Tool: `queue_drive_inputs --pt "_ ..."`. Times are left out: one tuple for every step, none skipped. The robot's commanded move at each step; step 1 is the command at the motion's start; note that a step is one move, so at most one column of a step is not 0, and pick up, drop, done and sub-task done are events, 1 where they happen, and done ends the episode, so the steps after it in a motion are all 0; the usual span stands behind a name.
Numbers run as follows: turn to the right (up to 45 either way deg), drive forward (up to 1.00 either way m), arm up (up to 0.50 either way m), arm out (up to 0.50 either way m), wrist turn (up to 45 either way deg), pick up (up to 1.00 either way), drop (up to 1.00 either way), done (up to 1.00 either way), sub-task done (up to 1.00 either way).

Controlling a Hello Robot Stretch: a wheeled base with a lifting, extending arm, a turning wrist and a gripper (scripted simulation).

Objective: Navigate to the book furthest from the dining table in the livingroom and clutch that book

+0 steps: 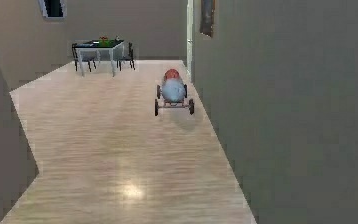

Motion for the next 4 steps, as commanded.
queue_drive_inputs --pt "-21.0 0.0 0.0 0.0 0.0 0.0 0.0 0.0 0.0" --pt "0.0 0.35 0.0 0.0 0.0 0.0 0.0 0.0 0.0" --pt "12.0 0.0 0.0 0.0 0.0 0.0 0.0 0.0 0.0" --pt "0.0 0.55 0.0 0.0 0.0 0.0 0.0 0.0 0.0"
